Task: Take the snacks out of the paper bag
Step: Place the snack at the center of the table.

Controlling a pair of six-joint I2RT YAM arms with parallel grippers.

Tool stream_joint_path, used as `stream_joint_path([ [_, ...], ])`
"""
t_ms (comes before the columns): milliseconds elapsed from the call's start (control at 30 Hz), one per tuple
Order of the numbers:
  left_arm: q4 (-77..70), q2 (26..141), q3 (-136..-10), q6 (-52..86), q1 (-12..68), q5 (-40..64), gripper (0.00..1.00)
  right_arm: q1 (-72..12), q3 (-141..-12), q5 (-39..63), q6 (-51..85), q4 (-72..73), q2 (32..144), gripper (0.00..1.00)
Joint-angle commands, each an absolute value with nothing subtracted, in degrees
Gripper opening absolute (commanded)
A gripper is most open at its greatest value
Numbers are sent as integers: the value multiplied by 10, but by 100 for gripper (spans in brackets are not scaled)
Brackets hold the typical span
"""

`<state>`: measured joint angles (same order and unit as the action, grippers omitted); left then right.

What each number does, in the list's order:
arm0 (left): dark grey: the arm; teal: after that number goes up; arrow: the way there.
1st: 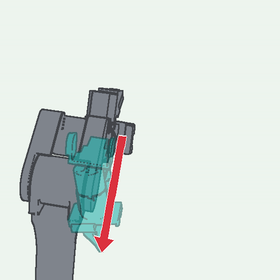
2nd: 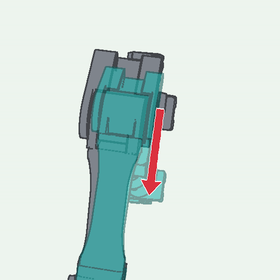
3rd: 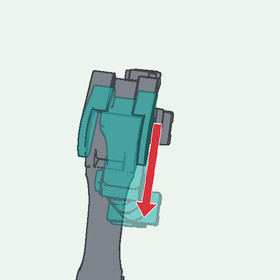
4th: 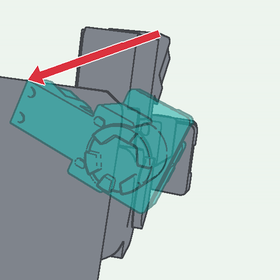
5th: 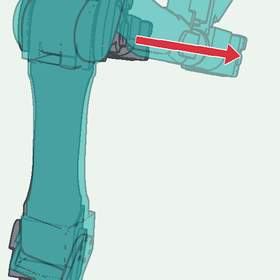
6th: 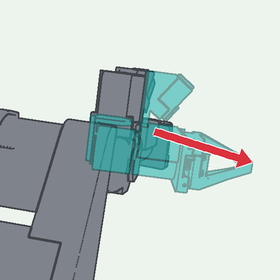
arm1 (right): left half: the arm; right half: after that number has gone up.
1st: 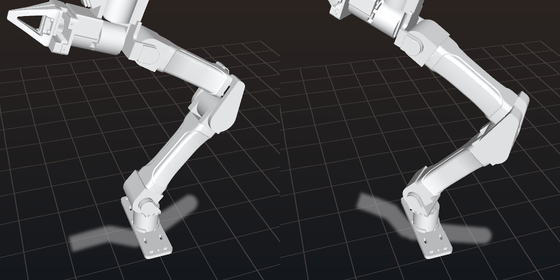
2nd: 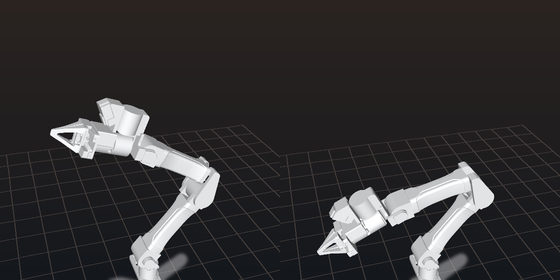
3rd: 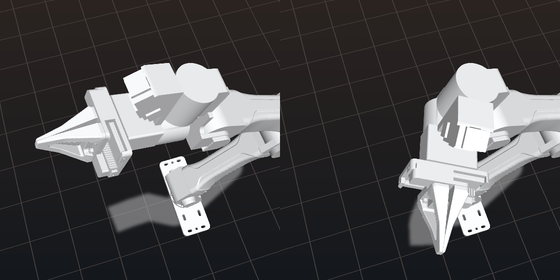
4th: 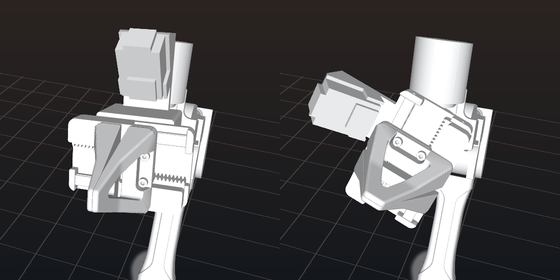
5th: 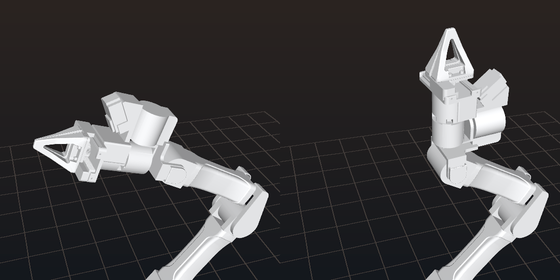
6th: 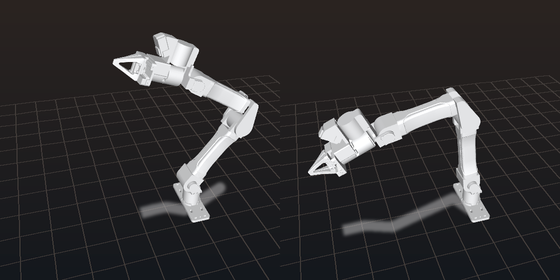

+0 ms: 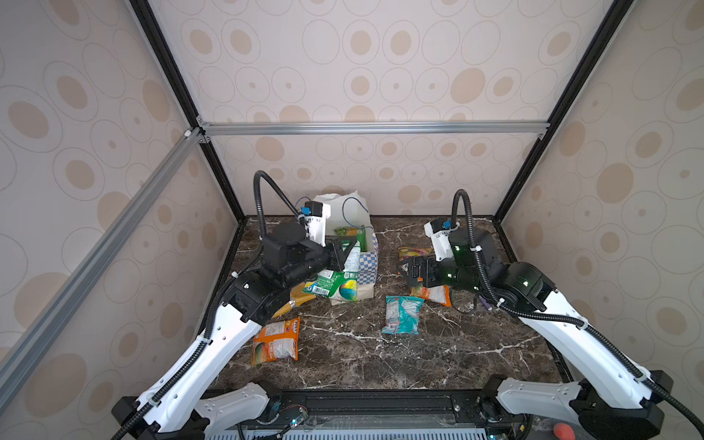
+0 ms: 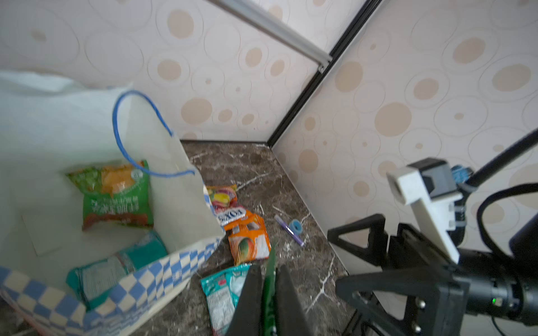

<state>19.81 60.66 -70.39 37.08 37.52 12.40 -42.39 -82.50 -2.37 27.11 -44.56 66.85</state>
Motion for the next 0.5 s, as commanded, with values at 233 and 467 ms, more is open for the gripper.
stream_joint_path([
  [233, -49, 606, -442, 350, 464, 89, 0, -422, -781, -22, 274, -440, 633, 100],
  [467, -107, 721, -400, 265, 478, 64, 0, -422, -767, -17, 288, -443, 620, 100],
])
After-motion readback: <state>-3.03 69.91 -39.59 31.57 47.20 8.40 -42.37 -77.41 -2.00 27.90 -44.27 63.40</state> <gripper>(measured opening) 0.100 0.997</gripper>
